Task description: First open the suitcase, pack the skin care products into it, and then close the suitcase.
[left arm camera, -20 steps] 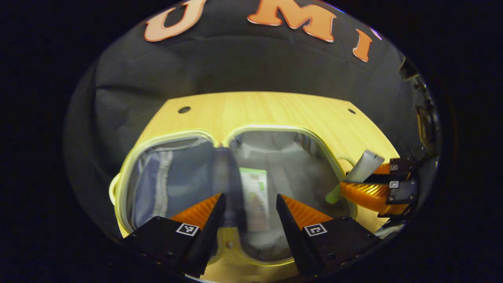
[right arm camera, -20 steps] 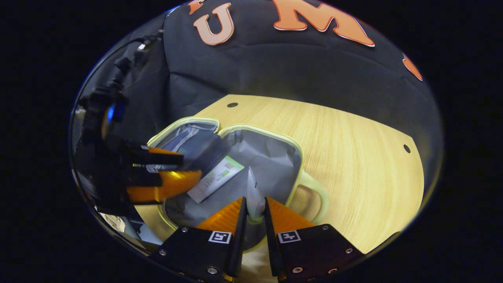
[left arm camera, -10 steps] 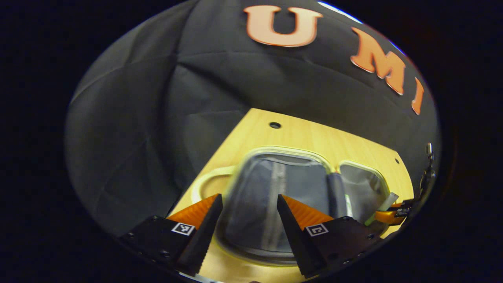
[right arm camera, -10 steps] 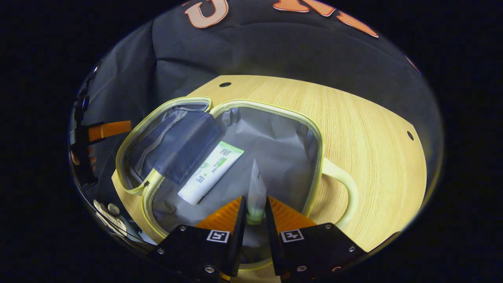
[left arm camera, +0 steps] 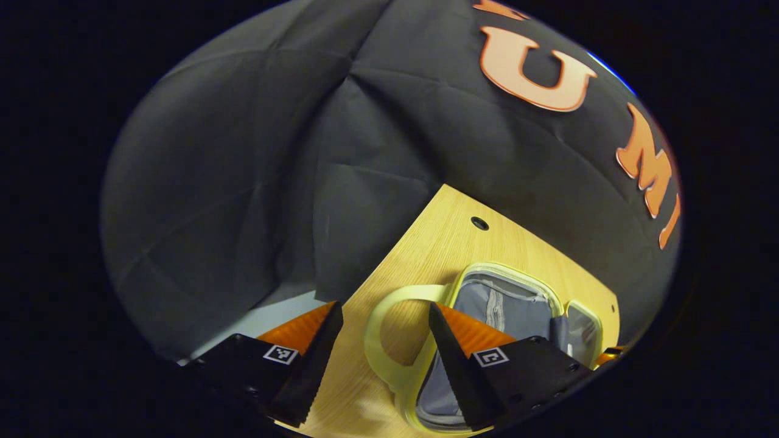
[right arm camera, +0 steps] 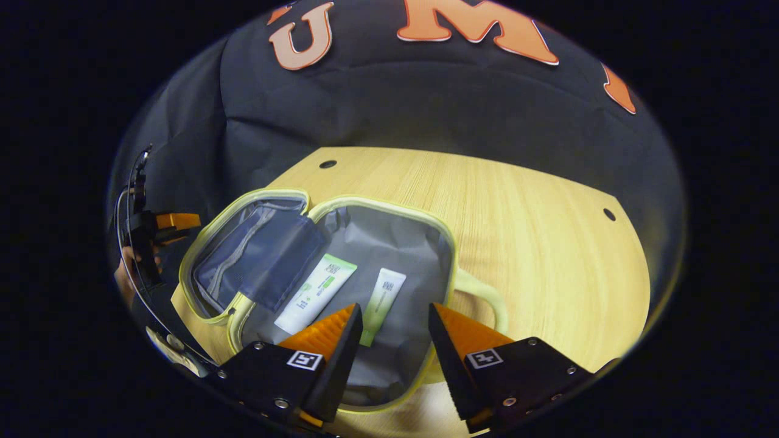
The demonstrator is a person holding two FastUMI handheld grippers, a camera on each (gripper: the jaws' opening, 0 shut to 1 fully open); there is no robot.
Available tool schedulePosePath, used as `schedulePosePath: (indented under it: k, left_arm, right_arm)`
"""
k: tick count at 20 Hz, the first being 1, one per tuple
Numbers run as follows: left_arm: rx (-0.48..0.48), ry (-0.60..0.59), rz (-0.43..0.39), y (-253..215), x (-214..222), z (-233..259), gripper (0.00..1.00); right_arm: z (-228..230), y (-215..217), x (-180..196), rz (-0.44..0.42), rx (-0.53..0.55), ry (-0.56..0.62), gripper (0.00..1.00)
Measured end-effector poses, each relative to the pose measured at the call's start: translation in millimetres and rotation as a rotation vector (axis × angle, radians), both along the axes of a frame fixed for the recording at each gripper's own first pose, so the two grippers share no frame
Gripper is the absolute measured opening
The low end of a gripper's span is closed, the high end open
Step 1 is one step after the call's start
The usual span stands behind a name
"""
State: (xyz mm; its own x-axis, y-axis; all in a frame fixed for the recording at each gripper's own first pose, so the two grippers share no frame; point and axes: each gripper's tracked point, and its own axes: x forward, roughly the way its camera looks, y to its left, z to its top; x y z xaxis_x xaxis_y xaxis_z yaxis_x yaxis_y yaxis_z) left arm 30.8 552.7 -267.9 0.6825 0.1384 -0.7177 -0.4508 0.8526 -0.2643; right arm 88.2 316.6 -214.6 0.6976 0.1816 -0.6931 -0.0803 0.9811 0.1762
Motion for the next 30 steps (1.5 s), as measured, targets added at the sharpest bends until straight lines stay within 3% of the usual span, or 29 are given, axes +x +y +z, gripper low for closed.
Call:
schedulePosePath:
  k: [2,3,4,5,6,8,9,11,12,14,17,22,30]
  left_arm:
    - [-0.054,0.01,0.004,-2,2,-13,0.84]
    - [-0.097,0.018,-0.01,-11,8,-23,0.8]
    - [-0.11,0.038,-0.028,-17,6,-26,0.75]
    - [-0.113,0.03,-0.04,-16,13,-36,0.7]
    - [-0.115,0.067,-0.041,-13,17,-51,0.6]
    - [-0.128,0.149,-0.037,-13,4,-68,0.2]
    - [-0.112,0.103,-0.046,-9,11,-56,0.21]
    - [-0.107,0.141,-0.088,-15,-6,-50,0.2]
    - [-0.112,0.143,-0.112,-19,3,-49,0.13]
    - [-0.087,0.116,-0.139,-20,8,-35,0.13]
    - [0.006,0.083,-0.185,-25,11,-1,0.05]
    - [0.163,-0.047,-0.272,-47,24,86,0.04]
    - [0.279,-0.262,-0.379,-153,41,211,0.04]
  right_arm:
    - [14,-12,-1,-0.015,-0.017,-0.042,0.76]
    - [20,-18,-2,-0.023,-0.026,-0.057,0.72]
    - [25,-23,-4,-0.028,-0.035,-0.068,0.8]
    - [30,-30,-6,-0.035,-0.046,-0.08,0.81]
    - [36,-36,-9,-0.041,-0.053,-0.093,0.82]
    - [45,-48,-13,-0.052,-0.067,-0.118,0.82]
    - [48,-54,-16,-0.058,-0.077,-0.128,0.82]
    - [54,-64,-22,-0.067,-0.095,-0.139,0.83]
    - [57,-68,-24,-0.071,-0.102,-0.148,0.83]
    - [64,-81,-25,-0.08,-0.121,-0.171,0.83]
    - [78,-99,-22,-0.098,-0.146,-0.219,0.83]
    - [115,-129,-12,-0.14,-0.171,-0.33,0.87]
    - [139,-169,-4,-0.133,-0.185,-0.444,0.92]
